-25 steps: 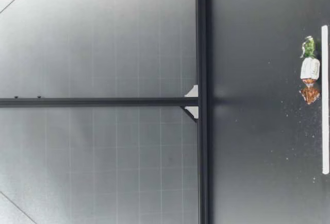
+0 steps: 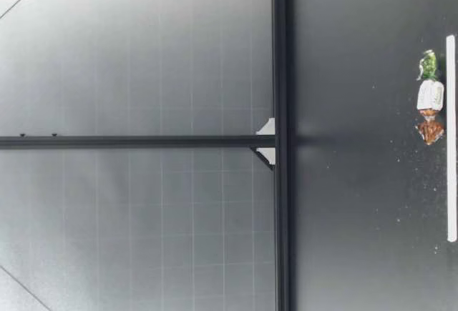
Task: Pick up the candy and unwrap it.
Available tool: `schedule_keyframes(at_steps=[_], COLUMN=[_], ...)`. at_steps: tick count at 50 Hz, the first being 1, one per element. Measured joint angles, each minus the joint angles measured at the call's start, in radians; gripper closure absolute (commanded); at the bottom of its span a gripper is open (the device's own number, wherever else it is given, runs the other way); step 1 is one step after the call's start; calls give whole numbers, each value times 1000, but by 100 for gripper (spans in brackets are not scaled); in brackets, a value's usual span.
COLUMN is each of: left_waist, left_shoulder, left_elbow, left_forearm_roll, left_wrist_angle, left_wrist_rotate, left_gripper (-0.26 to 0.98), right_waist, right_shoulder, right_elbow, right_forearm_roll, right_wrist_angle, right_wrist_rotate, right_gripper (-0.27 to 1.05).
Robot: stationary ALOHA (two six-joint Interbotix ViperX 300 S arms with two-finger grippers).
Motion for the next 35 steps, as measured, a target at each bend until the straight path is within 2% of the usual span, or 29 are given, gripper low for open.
schedule_keyframes(at_steps=[8,14,26,35], left_waist=[-2,-2,-2,-2], left_shoulder=[28,32,34,34], left_elbow=[5,6,12,23], left_forearm_roll=[2,2,2,0], left_wrist_angle=[-17,-20,-21,-21], left_wrist_rotate=[2,2,3,2], left_gripper=[85,85,85,85], right_waist=[-8,-8,-8,-8], right_shoulder=[170,296,499,611], right_elbow=[-77,-115,-209,-239], right_forearm_roll=[-2,-2,-5,-11], right_wrist_angle=[95,138,227,238], right_wrist_rotate=[-3,-3,-11,-11], right_gripper=[84,72,29,29])
